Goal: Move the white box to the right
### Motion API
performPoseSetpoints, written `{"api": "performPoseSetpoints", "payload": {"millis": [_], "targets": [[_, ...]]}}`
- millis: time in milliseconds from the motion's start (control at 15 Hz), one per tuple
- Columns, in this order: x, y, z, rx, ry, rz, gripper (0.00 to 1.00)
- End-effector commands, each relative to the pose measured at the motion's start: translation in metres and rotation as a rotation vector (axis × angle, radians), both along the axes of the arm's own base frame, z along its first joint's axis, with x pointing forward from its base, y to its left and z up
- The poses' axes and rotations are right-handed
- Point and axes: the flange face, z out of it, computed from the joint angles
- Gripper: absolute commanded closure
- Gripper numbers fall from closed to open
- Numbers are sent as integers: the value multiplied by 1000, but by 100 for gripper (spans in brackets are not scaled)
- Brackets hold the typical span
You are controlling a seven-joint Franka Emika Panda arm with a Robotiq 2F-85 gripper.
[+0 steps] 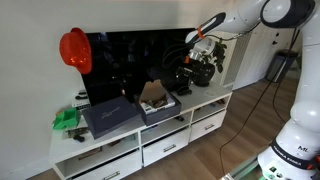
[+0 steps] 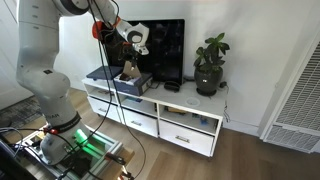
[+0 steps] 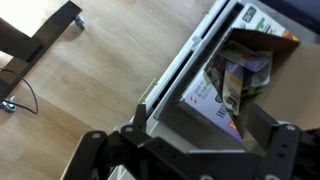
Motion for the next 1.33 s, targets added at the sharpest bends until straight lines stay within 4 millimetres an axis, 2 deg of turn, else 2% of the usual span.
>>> {"api": "performPoseSetpoints", "payload": {"millis": [0, 200, 467, 533, 667, 867, 1267], "targets": [[41, 5, -33, -18, -28, -198, 0], [61, 13, -53, -24, -47, -356, 0], [81, 32, -66, -25, -9, -555, 0], [67, 22, -64, -46, -24, -461, 0], [73, 30, -68, -44, -9, -510, 0], [76, 31, -68, -43, -7, -523, 0], [92, 46, -100, 67, -34, -571, 0]]}}
